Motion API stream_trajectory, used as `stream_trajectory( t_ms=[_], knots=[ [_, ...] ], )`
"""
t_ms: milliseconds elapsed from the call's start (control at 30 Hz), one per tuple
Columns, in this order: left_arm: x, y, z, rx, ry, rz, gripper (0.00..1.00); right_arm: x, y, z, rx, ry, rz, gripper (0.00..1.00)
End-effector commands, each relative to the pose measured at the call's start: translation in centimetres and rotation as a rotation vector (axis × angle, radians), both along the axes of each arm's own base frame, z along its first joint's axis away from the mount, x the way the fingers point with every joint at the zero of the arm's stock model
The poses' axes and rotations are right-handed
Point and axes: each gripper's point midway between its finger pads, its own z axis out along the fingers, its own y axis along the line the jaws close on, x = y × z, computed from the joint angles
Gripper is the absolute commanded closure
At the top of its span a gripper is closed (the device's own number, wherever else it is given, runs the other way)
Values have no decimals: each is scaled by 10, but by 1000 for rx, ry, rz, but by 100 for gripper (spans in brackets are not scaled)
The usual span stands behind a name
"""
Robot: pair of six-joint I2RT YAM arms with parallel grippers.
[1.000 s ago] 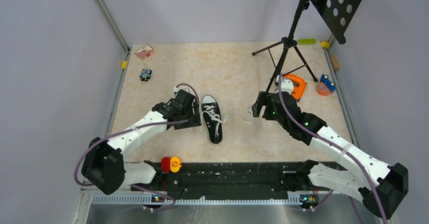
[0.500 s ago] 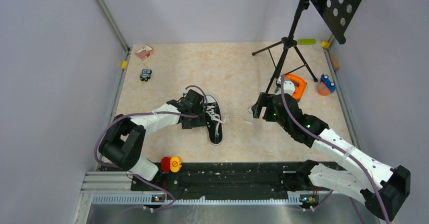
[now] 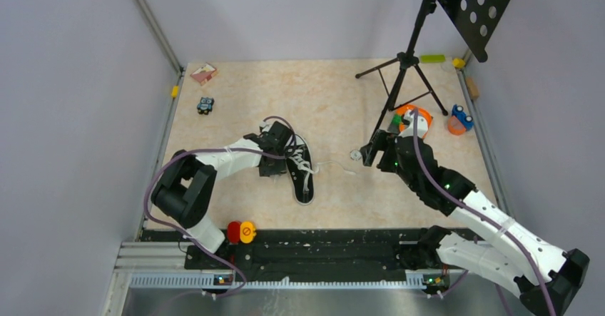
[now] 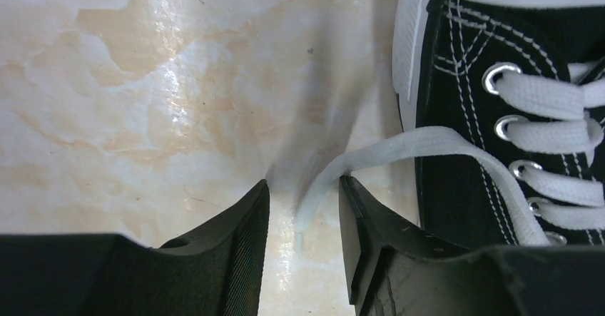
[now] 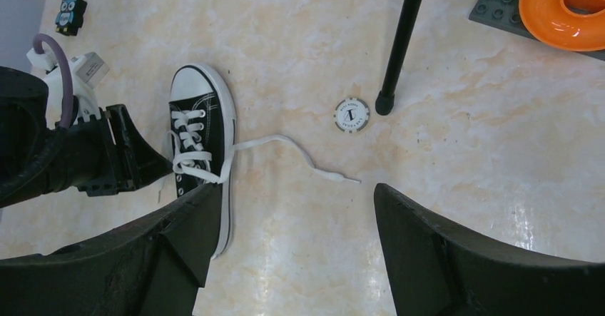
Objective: Tie the shoes
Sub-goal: Tie the shoelace on the shoe.
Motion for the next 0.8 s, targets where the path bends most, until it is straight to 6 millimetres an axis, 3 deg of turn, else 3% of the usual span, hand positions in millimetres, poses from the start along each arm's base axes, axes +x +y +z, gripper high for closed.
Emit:
stream_trajectory(
  t_ms=[0,133,267,300,400,467,533,767],
  knots=[
    [0,30,-8,187,40,43,56,-1,-4,8,25,-26,-30,20],
    [-4,32,-12,198,60,27,55,5,2,5,23,-13,-36,20],
    [-10,27,-22,163,85,8,57,8,19,-13,7,77,-11,20],
    [-11,26,-24,159,89,8,61,8,24,-17,4,102,-8,20],
    [-13,27,-29,159,92,9,97,7,32,-34,-31,185,-45,20],
    [-14,28,-26,161,95,14,100,6,32,-46,-40,237,-102,20],
    [-14,26,-15,139,78,18,100,5,34,-58,-26,285,-151,20],
    [-8,17,65,-59,-119,33,100,8,45,-90,150,388,-327,16]
  ],
)
